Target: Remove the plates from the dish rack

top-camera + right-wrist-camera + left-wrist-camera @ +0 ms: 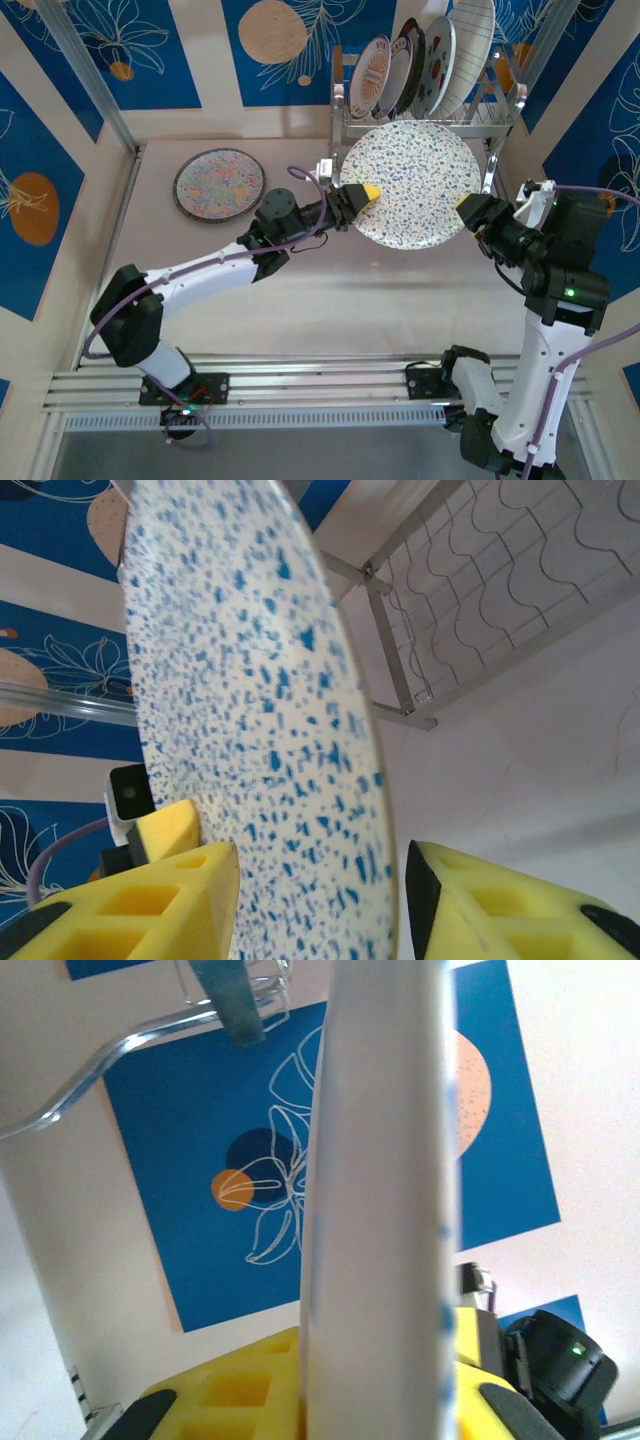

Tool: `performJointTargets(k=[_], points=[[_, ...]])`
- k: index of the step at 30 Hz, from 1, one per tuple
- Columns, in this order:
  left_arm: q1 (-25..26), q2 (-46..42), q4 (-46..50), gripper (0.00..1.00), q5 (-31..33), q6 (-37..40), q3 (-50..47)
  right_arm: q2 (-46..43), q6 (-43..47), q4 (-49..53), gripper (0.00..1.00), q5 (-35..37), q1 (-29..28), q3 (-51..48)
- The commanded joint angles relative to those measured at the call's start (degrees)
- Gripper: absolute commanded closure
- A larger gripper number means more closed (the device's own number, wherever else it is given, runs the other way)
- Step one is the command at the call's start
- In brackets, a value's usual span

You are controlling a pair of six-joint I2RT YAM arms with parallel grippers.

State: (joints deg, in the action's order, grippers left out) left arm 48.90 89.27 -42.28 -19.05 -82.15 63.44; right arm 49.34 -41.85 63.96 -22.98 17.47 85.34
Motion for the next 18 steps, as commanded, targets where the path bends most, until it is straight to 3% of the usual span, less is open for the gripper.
performJointTargets(k=[1, 11, 18], points=[[-1.2, -4.4, -2.2, 0.86, -0.5, 0.6, -0.8, 0.0, 2.7, 1.8, 0.50, -2.5, -0.7, 2.9], [-5.5, -12.9, 1.6, 0.86, -0.1, -0.6, -6.3, -2.8, 7.5, -2.2, 0.49, -1.1, -7.4, 2.4], [-9.9, -20.6, 7.5, 0.86, -1.0, -0.9, -9.9, -3.9, 10.7, -10.2, 0.49, 4.3, -18.4, 0.4]])
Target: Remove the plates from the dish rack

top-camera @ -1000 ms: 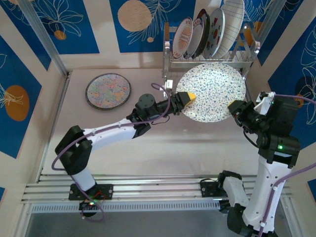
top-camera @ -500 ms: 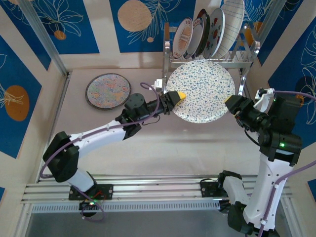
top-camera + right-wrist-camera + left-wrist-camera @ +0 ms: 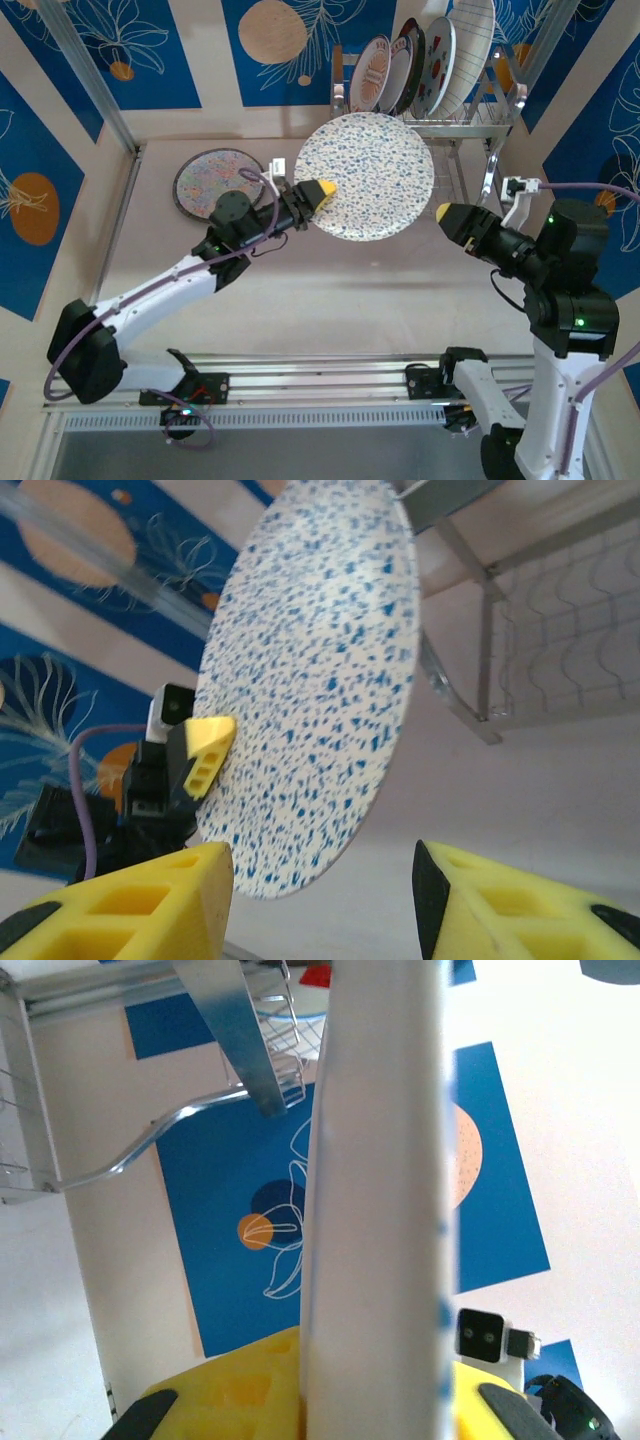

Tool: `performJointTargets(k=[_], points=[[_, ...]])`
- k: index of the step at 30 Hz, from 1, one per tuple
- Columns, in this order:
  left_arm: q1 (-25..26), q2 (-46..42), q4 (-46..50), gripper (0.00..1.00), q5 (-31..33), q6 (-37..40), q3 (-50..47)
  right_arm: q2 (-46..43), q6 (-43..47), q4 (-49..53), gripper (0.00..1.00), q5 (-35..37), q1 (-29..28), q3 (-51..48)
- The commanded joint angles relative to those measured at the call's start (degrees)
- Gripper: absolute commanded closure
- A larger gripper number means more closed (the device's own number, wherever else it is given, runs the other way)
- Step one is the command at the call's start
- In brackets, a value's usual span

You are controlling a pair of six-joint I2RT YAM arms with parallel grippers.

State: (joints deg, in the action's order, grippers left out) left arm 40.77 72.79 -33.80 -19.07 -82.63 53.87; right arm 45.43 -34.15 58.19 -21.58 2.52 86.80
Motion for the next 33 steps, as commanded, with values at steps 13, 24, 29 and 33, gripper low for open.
performJointTargets(k=[13, 24, 29, 33], points=[[-9.0, -14.9, 8.7, 0.86, -2.8, -0.7, -2.9, 9.2, 19.8, -14.1, 0.48, 33.8, -43.9, 1.6], [-19.2, -21.1, 12.6, 0.86, -3.9, -2.0, -5.6, 17.9, 27.6, -22.4, 0.44, 39.6, -54.0, 3.8], [-26.1, -22.7, 13.2, 0.86, -5.3, -2.9, -7.6, 20.3, 30.5, -25.7, 0.41, 40.1, -55.2, 4.3], [-31.6, -22.2, 12.9, 0.86, -5.9, -2.7, -8.4, 22.2, 31.8, -27.6, 0.40, 39.4, -55.3, 5.5]])
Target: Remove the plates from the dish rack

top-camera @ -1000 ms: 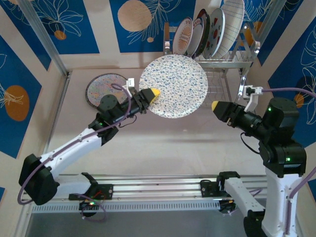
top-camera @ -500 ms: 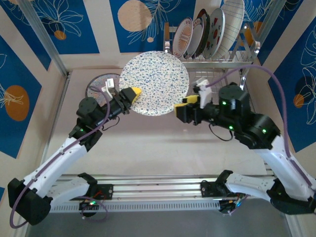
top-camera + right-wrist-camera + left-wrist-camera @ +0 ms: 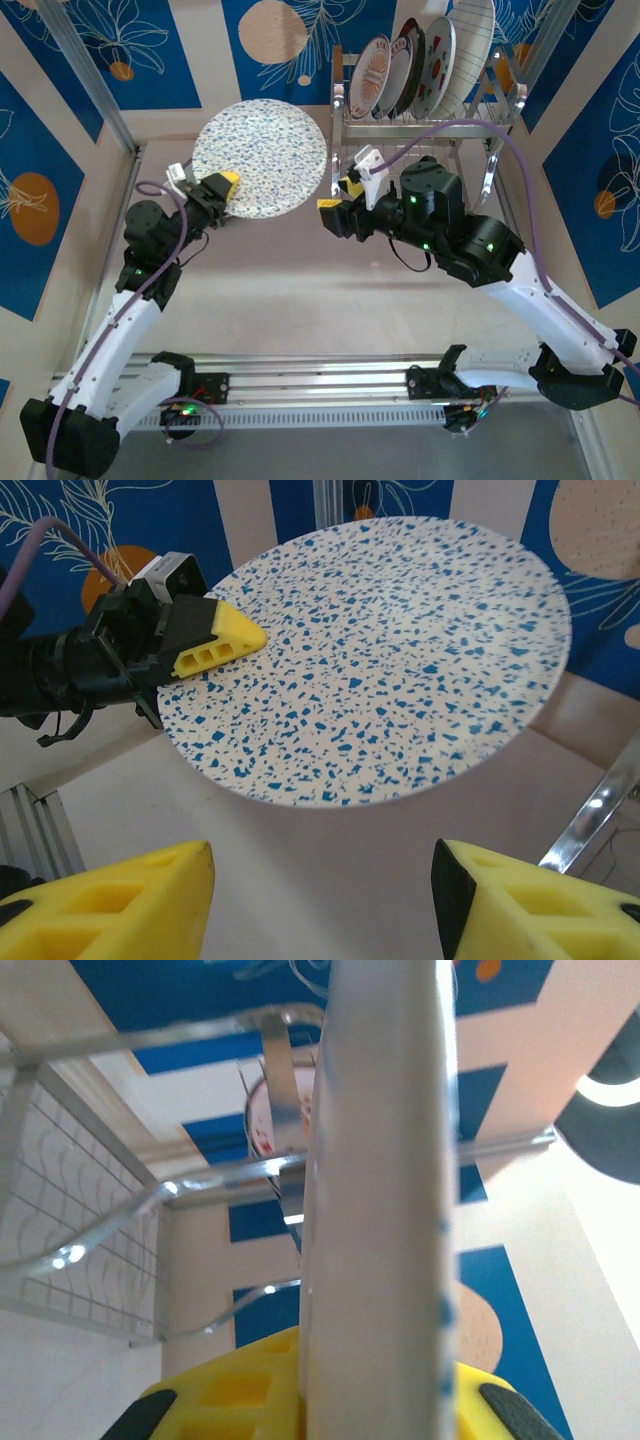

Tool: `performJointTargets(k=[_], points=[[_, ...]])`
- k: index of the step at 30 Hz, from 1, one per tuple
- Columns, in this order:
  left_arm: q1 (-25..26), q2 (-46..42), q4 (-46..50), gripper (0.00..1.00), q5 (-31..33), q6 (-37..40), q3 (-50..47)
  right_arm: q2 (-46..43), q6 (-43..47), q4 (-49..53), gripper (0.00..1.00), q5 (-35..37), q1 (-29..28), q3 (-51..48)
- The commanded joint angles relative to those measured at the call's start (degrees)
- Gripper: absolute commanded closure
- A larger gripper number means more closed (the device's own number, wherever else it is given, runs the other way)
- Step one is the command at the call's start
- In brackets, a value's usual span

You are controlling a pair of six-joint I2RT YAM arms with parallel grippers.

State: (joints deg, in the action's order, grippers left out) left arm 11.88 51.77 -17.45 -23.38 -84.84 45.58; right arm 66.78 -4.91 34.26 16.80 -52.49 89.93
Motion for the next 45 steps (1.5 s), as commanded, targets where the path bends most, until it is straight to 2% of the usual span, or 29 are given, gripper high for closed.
performJointTargets(k=[1, 7, 17, 26, 45], points=[[-3.8, -0.9, -3.6, 0.86, -1.6, -0.3, -0.3, 1.5, 2.8, -4.0, 0.39, 0.6, -0.3, 2.8], [-9.2, 1.9, -2.4, 0.86, -0.4, 3.0, -0.4, 2.9, 3.7, -8.4, 0.39, -2.2, -0.3, 1.7], [-13.1, 4.6, -2.9, 0.85, 3.7, 6.8, -6.5, 4.8, 2.7, -14.1, 0.38, -1.3, -0.3, 0.8], [-15.3, 11.1, -8.3, 0.84, 6.4, 9.3, -10.7, 5.2, 1.2, -15.3, 0.38, -2.7, -0.3, -0.2], [-20.1, 30.2, -23.2, 0.83, 3.5, 10.9, -11.1, 5.9, -3.0, -17.5, 0.38, -3.7, 1.3, -2.1]])
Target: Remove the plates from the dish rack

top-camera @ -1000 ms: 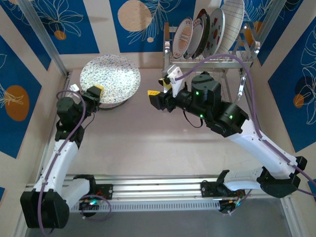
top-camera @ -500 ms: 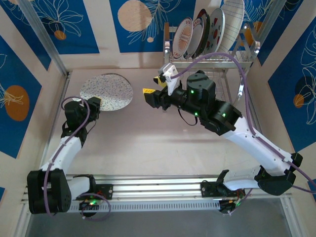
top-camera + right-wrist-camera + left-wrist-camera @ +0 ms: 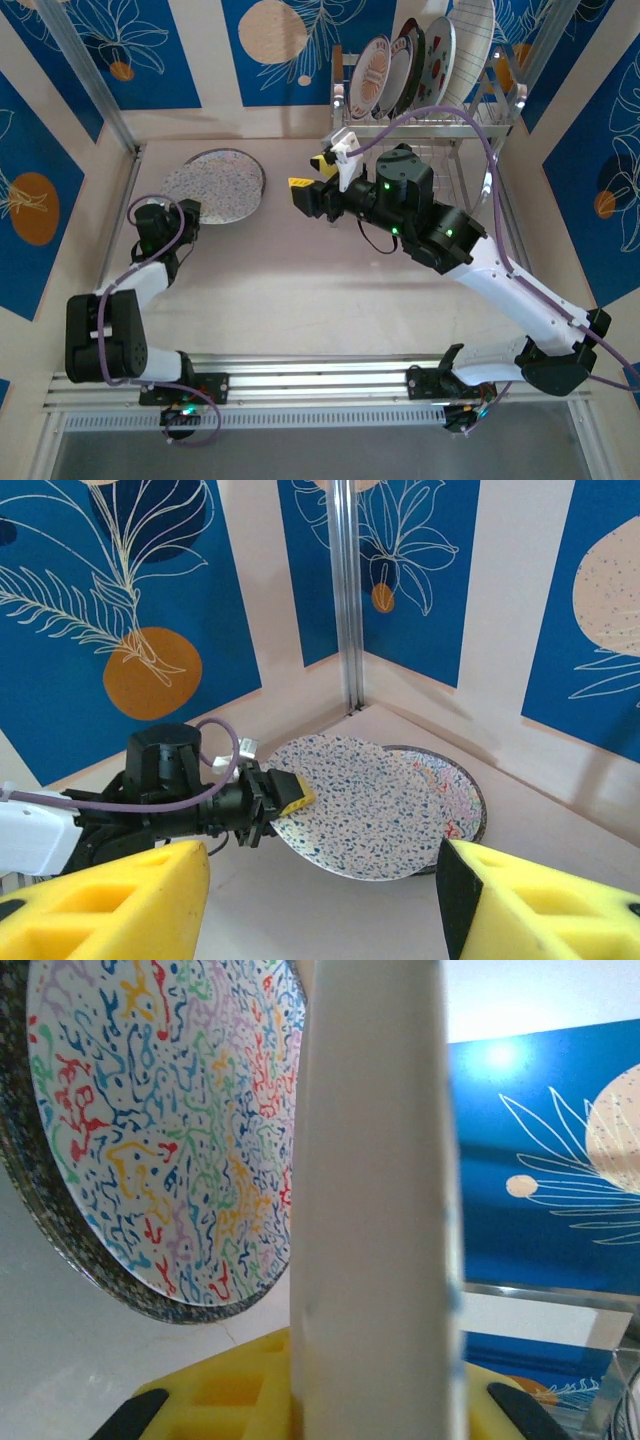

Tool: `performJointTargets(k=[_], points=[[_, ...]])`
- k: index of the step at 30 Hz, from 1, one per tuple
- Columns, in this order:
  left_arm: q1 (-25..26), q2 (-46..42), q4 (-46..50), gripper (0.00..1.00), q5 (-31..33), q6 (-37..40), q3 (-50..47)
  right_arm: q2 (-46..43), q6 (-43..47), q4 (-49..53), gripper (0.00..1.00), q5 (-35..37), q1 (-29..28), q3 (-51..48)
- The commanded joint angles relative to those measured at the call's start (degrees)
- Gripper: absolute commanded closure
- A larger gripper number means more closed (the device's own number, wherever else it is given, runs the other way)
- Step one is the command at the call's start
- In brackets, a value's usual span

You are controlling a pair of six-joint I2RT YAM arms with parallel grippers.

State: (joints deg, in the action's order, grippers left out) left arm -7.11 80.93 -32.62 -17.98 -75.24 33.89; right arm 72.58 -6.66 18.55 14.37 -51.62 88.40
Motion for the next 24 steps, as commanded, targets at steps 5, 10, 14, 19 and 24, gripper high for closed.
performJointTargets(k=[5, 10, 14, 19, 24], points=[[-1.9, 5.2, -11.4, 0.82, -2.9, 0.9, 1.2, 0.3, -2.5, -2.1, 0.38, -2.5, 1.2, -1.2], [-2.1, 10.3, -15.9, 0.82, -3.9, -0.4, 2.1, 0.6, -2.7, -1.8, 0.38, -3.1, 1.6, -0.7], [-2.3, 12.6, -17.5, 0.82, -3.9, -0.8, 2.9, 0.9, -2.8, -1.4, 0.38, -3.3, 1.9, -0.3], [-2.3, 15.4, -18.5, 0.82, -4.3, -1.0, 4.3, 0.8, -3.1, -0.9, 0.38, -3.4, 2.0, -0.3], [-2.5, 18.1, -19.6, 0.81, -4.7, -1.2, 5.2, 0.8, -3.0, -0.4, 0.38, -3.4, 2.1, -0.1]])
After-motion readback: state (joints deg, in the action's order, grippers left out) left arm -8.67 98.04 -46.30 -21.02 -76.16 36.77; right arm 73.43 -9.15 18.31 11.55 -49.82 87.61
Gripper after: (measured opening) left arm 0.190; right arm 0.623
